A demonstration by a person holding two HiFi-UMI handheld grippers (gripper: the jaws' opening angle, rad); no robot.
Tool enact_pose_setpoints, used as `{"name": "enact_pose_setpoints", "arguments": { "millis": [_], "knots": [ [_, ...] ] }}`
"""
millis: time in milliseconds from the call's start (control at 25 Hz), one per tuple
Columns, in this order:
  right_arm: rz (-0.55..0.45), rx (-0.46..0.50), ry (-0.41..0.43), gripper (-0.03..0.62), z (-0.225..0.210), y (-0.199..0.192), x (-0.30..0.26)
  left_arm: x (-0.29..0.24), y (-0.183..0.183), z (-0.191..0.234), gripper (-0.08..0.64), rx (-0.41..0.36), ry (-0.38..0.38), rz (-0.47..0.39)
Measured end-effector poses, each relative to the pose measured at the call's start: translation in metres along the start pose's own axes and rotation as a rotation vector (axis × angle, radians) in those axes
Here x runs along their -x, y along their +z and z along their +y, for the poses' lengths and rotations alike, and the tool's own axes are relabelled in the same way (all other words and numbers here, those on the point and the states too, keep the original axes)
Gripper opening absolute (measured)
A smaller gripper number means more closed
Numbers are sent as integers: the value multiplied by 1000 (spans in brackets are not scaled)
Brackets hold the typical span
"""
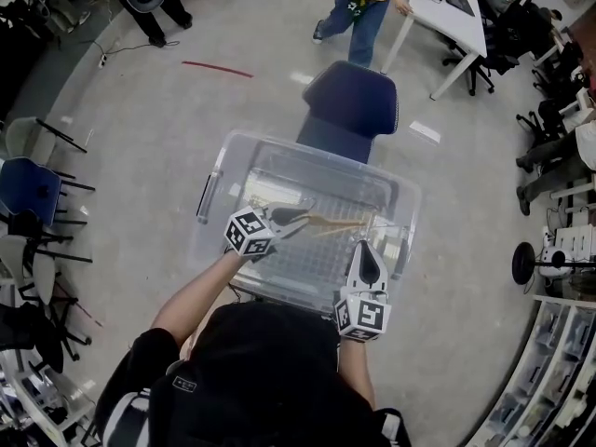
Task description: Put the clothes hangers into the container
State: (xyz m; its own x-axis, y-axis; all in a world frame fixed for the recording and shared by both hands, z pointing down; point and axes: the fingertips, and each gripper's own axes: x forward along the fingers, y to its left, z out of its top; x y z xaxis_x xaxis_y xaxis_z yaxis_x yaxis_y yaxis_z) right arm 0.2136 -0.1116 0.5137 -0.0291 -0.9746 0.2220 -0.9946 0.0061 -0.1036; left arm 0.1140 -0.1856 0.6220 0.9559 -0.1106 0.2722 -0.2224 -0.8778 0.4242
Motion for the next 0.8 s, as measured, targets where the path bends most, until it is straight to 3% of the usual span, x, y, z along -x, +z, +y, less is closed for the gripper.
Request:
{"name": "enact_pose_setpoints", "arguments": {
  "millis": [320,800],
  "knots": [
    [30,-6,-3,12,-14,-1,-16,-25,-62,39,72,121,-15,93],
    [74,-20,-3,12,-29,-12,-35,-40,-117,77,72,173,21,204]
  ]
}}
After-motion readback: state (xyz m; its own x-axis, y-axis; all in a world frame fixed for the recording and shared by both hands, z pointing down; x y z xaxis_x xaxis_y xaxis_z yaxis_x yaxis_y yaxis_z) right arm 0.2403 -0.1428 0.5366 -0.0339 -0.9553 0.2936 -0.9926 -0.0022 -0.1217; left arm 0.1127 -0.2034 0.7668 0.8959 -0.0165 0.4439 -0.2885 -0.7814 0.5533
